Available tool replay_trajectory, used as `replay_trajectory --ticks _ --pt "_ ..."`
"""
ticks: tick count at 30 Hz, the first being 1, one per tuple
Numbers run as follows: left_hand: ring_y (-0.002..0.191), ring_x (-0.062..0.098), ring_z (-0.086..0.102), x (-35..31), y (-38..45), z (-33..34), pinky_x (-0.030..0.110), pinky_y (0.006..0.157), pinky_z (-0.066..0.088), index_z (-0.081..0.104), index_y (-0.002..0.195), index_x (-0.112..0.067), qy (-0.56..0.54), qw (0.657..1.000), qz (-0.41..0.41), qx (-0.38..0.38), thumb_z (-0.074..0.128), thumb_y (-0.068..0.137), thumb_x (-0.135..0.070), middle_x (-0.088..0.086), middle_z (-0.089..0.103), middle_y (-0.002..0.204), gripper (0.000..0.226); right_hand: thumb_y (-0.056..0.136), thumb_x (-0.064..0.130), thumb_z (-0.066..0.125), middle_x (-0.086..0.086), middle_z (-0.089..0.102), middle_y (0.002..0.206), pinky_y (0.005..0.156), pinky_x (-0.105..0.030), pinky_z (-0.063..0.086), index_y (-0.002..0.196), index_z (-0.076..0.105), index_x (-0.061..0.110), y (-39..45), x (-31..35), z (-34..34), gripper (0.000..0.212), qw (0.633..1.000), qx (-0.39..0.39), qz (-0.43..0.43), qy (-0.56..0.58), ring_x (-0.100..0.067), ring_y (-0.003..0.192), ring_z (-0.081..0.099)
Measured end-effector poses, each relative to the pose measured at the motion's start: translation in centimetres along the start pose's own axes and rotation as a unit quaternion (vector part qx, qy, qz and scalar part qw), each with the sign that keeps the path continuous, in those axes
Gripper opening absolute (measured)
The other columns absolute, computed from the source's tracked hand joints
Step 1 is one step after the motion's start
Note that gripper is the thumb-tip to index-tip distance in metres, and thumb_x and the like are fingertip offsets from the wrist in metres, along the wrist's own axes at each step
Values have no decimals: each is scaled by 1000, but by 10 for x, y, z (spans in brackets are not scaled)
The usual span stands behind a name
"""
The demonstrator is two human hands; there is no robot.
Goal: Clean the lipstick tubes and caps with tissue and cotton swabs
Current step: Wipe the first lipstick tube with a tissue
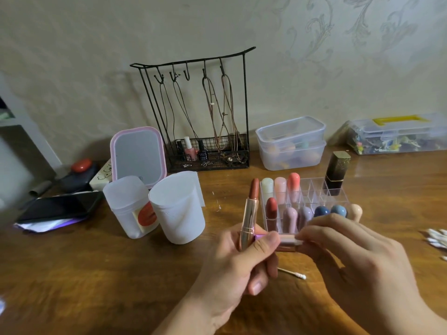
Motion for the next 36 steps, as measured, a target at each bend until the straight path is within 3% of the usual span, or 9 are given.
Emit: replay_trajectory --ticks 5,11,17,25,27,30,31,33,36 --pt "43 13 45 -2 -3 7 22 44 39 59 99 -5 80 997 21 -9 74 77 -27 3 60 62 35 84 23 74 13 64 60 48 -12 39 62 67 28 -8 -26 22 24 943 88 278 160 -4 48 53" --pt "45 6 50 -12 -6 9 19 46 43 66 93 -22 138 990 35 6 71 72 -27 -4 60 60 23 46 24 87 -6 28 47 30 -16 23 47 57 9 -29 -11 53 33 513 199 535 641 -16 29 33" --pt "42 9 38 -6 -4 -5 16 35 28 62 88 -5 -44 997 -29 -54 75 67 -25 5 48 56 32 77 61 64 9 63 74 45 -19 45 99 66 38 0 -13 2 32 972 73 137 174 -5 53 56" --pt "42 9 39 -7 -4 1 18 38 29 69 83 -20 37 999 -22 -22 74 70 -29 1 49 57 17 81 27 69 16 67 69 49 -19 47 77 74 28 -1 -6 10 7 986 70 118 92 -1 52 57" --pt "45 6 51 -11 -4 1 12 45 37 68 92 -19 122 992 5 -16 72 71 -31 -7 59 59 25 74 27 77 -2 62 51 42 -20 40 64 74 17 -9 -16 28 15 880 157 327 308 -12 40 50" --pt "54 0 59 -16 -6 6 8 51 41 67 93 -22 155 988 24 2 72 68 -29 -13 67 68 27 46 14 79 -10 34 45 27 -17 25 51 60 3 -35 -9 51 23 500 197 564 627 -17 26 34" --pt "55 0 60 -17 -7 6 8 51 41 66 91 -24 150 989 17 2 72 67 -30 -13 67 68 26 46 10 79 -6 30 47 25 -15 25 54 60 1 -33 -4 50 22 450 190 572 659 -17 25 33" --pt "51 3 57 -15 -7 4 9 49 40 66 89 -27 126 992 -3 -2 72 66 -34 -10 65 67 25 55 24 81 -9 33 46 27 -17 27 60 62 8 -26 -8 48 25 528 202 530 633 -18 27 36" --pt "43 8 42 -10 -6 -1 18 42 31 67 92 -18 34 999 -39 -17 74 68 -35 4 56 65 30 73 64 63 0 58 57 40 -23 40 83 64 34 -3 -21 15 32 917 156 254 264 -12 43 50"
Point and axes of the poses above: each hand's wrist, its own y-axis towards the middle knuckle, its own z-axis out of the palm, x = y × z, the point moved 7 cm from there along y, towards the middle knuckle
